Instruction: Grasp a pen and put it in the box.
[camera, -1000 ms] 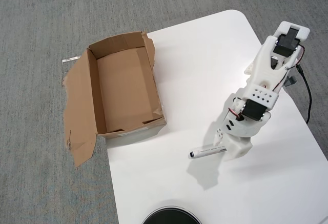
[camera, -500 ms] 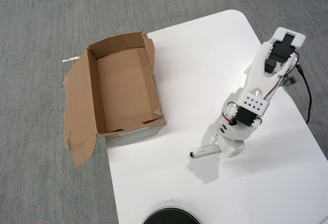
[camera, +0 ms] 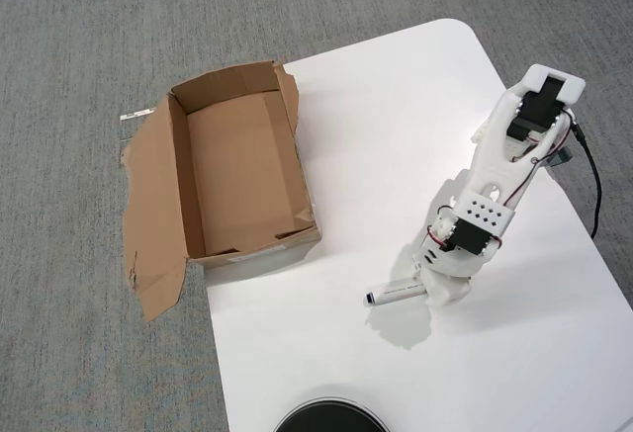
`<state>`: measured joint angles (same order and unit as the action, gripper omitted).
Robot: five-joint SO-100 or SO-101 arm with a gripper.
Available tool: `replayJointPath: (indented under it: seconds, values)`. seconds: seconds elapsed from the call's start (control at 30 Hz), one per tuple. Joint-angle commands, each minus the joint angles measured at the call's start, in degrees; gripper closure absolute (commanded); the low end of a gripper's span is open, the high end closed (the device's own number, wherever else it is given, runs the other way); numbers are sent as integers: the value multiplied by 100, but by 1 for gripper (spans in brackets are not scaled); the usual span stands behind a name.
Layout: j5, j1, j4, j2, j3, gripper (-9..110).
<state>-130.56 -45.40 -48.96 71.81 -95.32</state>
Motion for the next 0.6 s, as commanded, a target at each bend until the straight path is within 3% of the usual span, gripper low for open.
replayJointPath:
  seconds: [0.0,0.57]
  values:
    - [-31,57,35,-9,110,83]
    - [31,-31,26,-229,101,83]
